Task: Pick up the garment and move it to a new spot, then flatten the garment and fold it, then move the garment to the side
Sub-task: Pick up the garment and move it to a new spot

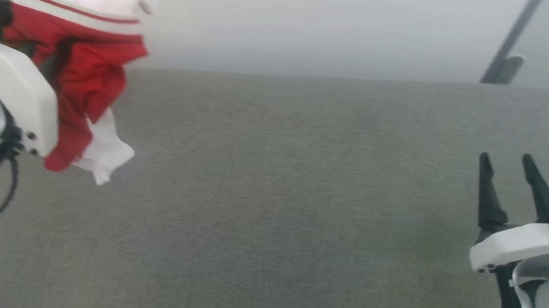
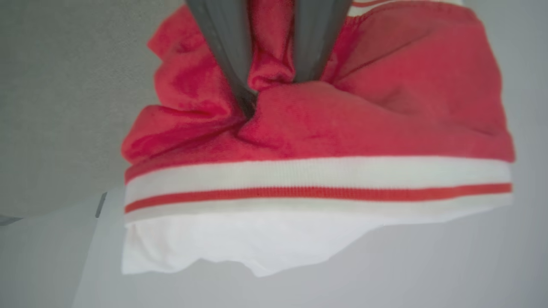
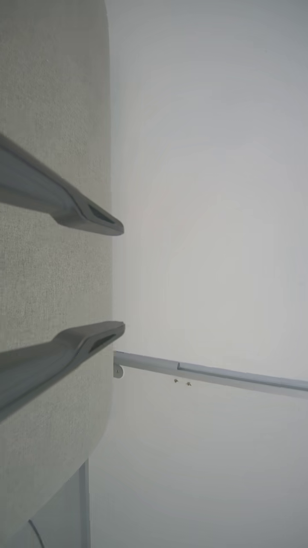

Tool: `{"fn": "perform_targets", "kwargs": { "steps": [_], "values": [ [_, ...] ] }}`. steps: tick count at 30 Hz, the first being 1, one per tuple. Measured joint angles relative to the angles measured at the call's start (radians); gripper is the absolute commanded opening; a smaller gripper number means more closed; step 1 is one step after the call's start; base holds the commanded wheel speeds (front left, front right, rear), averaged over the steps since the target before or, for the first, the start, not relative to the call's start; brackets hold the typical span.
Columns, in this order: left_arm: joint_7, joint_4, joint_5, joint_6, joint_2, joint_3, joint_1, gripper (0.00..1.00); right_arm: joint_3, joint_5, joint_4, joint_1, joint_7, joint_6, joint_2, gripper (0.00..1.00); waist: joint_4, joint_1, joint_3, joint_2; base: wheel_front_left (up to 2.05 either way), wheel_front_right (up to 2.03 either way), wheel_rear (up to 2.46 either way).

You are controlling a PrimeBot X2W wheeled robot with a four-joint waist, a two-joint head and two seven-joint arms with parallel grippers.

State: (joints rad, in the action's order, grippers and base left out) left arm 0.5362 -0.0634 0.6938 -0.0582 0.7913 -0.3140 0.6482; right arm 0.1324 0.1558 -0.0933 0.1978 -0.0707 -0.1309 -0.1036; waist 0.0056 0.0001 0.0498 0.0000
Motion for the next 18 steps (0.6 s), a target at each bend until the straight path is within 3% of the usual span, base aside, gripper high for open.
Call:
{"fn": "perform_targets", "kwargs": {
  "steps": [9,15,18],
  "values": [
    [0.067,-0.147,-0.02,-0.058,-0.057,-0.086,-0.047,0.0,0.076,-0.015,0.009,0.002,-0.018,0.0,0.007,1.0,-0.117,0.0,0.032,0.0,0.0,0.0,0.0],
    [0.081,-0.158,-0.027,-0.069,-0.119,-0.159,-0.079,0.0,0.093,-0.015,-0.007,0.001,-0.038,0.0,0.021,1.0,-0.169,0.0,0.06,0.0,0.0,0.0,0.0],
    [0.077,-0.138,-0.028,-0.072,-0.176,-0.208,-0.102,0.0,0.095,-0.015,-0.026,0.002,-0.054,0.0,0.03,1.0,-0.192,0.0,0.08,0.0,0.0,0.0,0.0]
  ]
}}
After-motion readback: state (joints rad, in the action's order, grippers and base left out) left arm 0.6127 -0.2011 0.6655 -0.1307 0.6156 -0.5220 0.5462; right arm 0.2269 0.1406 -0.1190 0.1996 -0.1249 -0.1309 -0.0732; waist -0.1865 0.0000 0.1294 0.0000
